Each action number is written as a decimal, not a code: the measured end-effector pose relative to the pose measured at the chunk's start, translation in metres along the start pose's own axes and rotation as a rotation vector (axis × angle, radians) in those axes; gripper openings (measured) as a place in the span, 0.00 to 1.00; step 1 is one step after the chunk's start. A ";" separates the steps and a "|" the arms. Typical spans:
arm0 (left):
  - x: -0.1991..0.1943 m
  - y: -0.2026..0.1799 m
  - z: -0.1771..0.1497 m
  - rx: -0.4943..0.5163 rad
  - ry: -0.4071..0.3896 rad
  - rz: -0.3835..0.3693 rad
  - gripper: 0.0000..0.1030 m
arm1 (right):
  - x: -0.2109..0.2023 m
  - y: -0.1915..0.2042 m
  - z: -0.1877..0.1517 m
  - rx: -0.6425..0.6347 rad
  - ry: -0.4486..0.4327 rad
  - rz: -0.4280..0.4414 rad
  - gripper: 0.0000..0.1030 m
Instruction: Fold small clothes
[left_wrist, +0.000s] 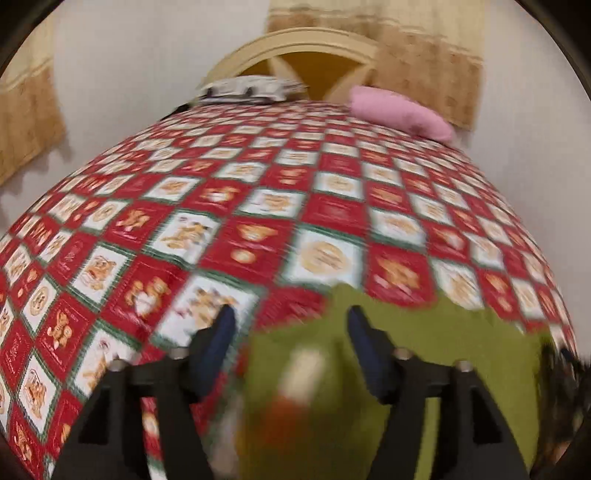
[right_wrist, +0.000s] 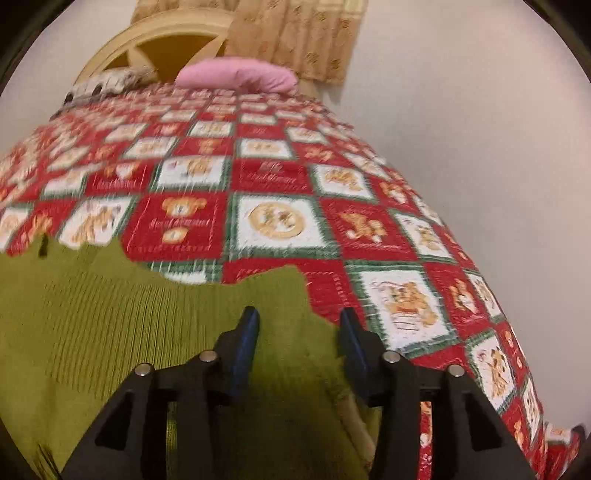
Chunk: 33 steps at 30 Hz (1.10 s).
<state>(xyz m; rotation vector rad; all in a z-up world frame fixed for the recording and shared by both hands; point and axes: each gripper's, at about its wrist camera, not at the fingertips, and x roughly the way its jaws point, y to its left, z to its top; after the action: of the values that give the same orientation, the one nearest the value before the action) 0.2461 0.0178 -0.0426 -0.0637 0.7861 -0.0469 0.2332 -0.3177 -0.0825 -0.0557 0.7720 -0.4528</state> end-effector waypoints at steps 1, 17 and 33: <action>-0.004 -0.005 -0.005 0.026 0.012 -0.033 0.67 | -0.009 -0.008 0.001 0.031 -0.031 0.021 0.46; -0.051 -0.032 -0.115 0.258 0.021 -0.044 0.78 | -0.147 -0.077 -0.117 0.168 -0.019 0.171 0.44; -0.037 -0.028 -0.124 0.245 0.049 0.017 0.95 | -0.119 -0.093 -0.156 0.191 0.117 0.133 0.37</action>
<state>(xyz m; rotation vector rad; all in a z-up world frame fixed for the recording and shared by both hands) 0.1321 -0.0126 -0.1019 0.1775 0.8249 -0.1284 0.0167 -0.3346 -0.0968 0.2001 0.8383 -0.4040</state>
